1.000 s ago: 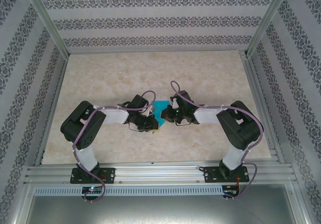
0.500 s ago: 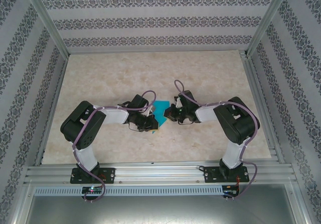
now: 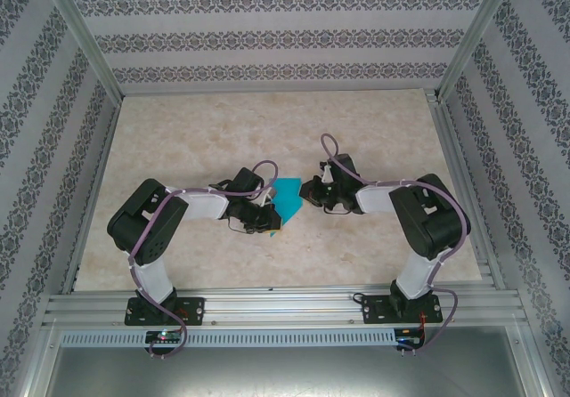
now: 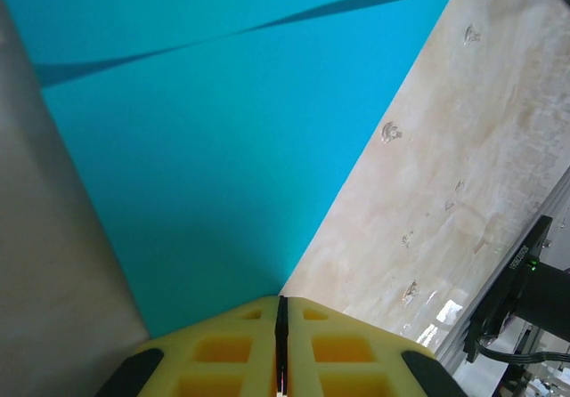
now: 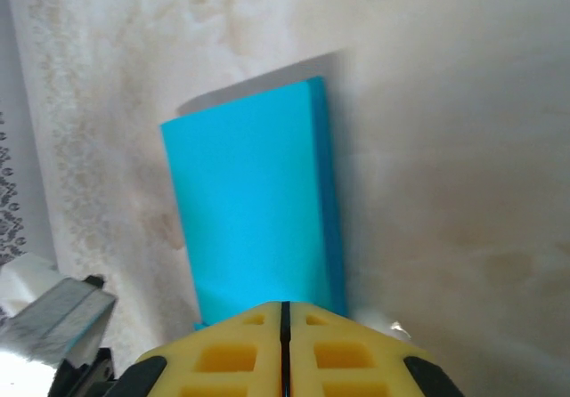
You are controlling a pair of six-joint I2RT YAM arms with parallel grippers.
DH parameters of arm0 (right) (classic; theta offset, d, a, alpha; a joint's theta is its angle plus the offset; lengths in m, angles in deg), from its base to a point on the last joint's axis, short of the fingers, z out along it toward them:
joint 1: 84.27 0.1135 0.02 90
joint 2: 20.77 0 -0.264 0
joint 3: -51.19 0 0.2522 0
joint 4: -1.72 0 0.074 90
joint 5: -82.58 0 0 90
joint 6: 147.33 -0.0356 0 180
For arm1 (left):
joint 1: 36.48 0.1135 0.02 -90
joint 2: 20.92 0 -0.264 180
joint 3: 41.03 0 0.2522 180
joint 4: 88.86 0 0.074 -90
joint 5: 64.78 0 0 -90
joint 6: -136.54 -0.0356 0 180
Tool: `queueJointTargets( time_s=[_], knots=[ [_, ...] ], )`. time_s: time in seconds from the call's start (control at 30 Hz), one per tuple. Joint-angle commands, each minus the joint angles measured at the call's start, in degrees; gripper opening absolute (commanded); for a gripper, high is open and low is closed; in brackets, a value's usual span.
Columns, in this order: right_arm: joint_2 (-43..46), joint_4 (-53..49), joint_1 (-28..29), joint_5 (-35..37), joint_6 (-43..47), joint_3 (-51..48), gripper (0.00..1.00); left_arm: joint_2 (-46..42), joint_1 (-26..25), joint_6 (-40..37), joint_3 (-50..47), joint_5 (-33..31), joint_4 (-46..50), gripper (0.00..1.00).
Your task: Fold a paper plane with a square sheet of paper (pick it up from the middle)
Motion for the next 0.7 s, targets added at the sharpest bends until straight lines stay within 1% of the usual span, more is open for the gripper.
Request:
queueJointTargets(
  time_s=[0.0, 0.17, 0.27, 0.4, 0.67],
  knots=[
    [1.31, -1.39, 1.97, -0.16, 1.41, 1.72, 0.09, 0.64, 0.5, -2.4, -0.41, -2.39, 7.65, 0.12],
    [-1.45, 2.16, 3.87, -4.09, -1.9, 2.17, 0.09, 0.56, 0.5, -2.76, 0.33, -2.41, 8.35, 0.13],
    [-2.89, 1.86, 4.9, -4.94, -1.95, 2.68, 0.09, 0.78, 0.5, -3.01, 0.77, -2.39, 8.54, 0.13],
    [-4.65, 1.38, 5.31, -4.14, -2.63, 1.83, 0.09, 1.08, 0.49, -3.0, 1.09, -2.21, 8.46, 0.13],
    [-7.06, -0.31, 4.79, 1.13, -2.67, -0.9, 0.07, 0.22, 0.5, -3.33, 0.03, -1.97, 9.14, 0.14]
  ],
)
